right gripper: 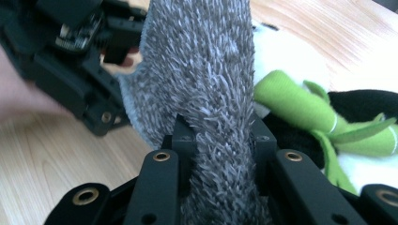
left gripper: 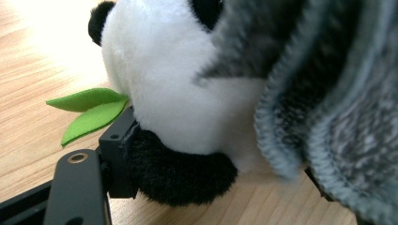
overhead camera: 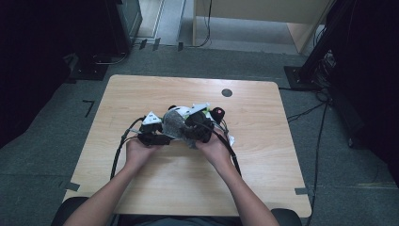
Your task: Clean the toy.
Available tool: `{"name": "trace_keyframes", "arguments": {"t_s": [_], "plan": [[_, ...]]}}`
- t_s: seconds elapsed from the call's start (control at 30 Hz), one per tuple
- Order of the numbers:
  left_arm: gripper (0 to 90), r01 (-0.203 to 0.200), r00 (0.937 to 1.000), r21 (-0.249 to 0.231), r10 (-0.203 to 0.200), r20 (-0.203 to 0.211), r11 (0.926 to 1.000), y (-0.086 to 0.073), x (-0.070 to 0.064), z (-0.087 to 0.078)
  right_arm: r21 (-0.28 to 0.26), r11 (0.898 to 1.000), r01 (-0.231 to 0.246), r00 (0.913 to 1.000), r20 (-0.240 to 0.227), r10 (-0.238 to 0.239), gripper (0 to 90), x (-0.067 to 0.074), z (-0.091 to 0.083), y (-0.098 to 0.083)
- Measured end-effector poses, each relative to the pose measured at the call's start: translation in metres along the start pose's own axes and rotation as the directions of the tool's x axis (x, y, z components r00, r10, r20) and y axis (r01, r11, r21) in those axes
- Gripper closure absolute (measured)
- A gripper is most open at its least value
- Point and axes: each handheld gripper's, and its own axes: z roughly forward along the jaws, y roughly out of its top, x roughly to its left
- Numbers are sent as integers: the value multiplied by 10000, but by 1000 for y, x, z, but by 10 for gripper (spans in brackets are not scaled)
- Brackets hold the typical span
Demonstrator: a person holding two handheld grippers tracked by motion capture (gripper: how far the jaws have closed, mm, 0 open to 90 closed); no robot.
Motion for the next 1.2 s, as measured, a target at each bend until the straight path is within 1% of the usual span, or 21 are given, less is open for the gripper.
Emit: {"name": "trace_keyframes", "arguments": {"t_s": [0.03, 0.07, 0.1, 0.13, 0.17, 0.27, 0.3, 0.4, 0.47, 0.53, 0.6, 0.63, 0.7, 0.77, 0.8, 0.87, 0.9, 1.03, 1.07, 1.1, 1.2], "plan": [[260, -28, 10000, 21, 28, -9, 10000, 0, 0, 0, 25, 9999, 106, 9999, 5, -106, 723, 1, 0, -2], [261, -51, 10000, 48, 51, -20, 10000, 0, 0, 0, 78, 9996, 266, 9995, 142, -267, 724, 5, -1, -7], [261, -83, 10000, 78, 83, -24, 9999, 0, -1, 0, 88, 9993, 359, 9992, 184, -361, 726, 7, -1, -10], [261, -105, 9999, 89, 105, -26, 9999, 0, -1, 1, 88, 9993, 359, 9992, 184, -361, 726, 7, -1, -10], [261, -138, 9999, 141, 138, -40, 9998, 0, -1, 1, 167, 9991, 390, 9990, 197, -394, 726, 9, -2, -14], [261, -115, 9999, 156, 116, -41, 9998, -1, -2, 2, 204, 9991, 366, 9991, 188, -370, 726, 11, -3, -19], [261, -145, 9999, 177, 145, -35, 9997, -1, -2, 2, 219, 9981, 581, 9978, 296, -587, 726, 13, -4, -24], [260, -128, 9999, 179, 129, -49, 9998, -1, -3, 2, 194, 9979, 612, 9975, 335, -618, 727, 14, -5, -29], [260, -96, 9999, 207, 97, -51, 9997, -1, -3, 3, 174, 9983, 559, 9978, 347, -565, 730, 14, -7, -36], [260, -77, 10000, 210, 78, -37, 9998, -2, -3, 3, 186, 9986, 504, 9981, 344, -510, 731, 14, -8, -38], [261, -60, 10000, 237, 61, -43, 9997, -2, -4, 3, 141, 9984, 553, 9978, 345, -557, 732, 14, -9, -43], [261, -55, 10000, 246, 56, -47, 9997, -2, -4, 3, 187, 9980, 609, 9972, 429, -617, 733, 16, -8, -48], [261, -65, 10000, 273, 67, -65, 9996, -2, -5, 4, 161, 9960, 884, 9939, 656, -892, 734, 18, -6, -52], [261, -97, 9999, 342, 100, -98, 9994, -2, -5, 4, 220, 9957, 902, 9931, 738, -916, 734, 20, -6, -54], [261, -108, 9999, 367, 112, -104, 9993, -2, -6, 4, 249, 9943, 1039, 9909, 832, -1057, 734, 22, -4, -56], [261, -108, 9999, 392, 112, -98, 9992, -2, -5, 4, 453, 9895, 1369, 9842, 1069, -1411, 734, 28, -2, -59], [261, -109, 9999, 392, 113, -98, 9992, -2, -6, 4, 531, 9859, 1587, 9786, 1244, -1642, 734, 30, 0, -62], [261, -90, 9999, 355, 92, -72, 9993, -2, -6, 4, 492, 9879, 1469, 9814, 1174, -1517, 734, 28, -2, -63], [266, -43, 10000, 307, 44, -40, 9995, -2, -5, 4, 379, 9887, 1453, 9804, 1290, -1490, 734, 26, -7, -63], [266, -40, 10000, 248, 41, -5, 9997, -2, -5, 4, 379, 9887, 1453, 9804, 1290, -1490, 734, 26, -7, -63], [289, 21, 10000, 163, -22, 37, 9999, -1, -5, 4, 261, 9854, 1680, 9687, 1810, -1700, 733, 21, -18, -63]]}}
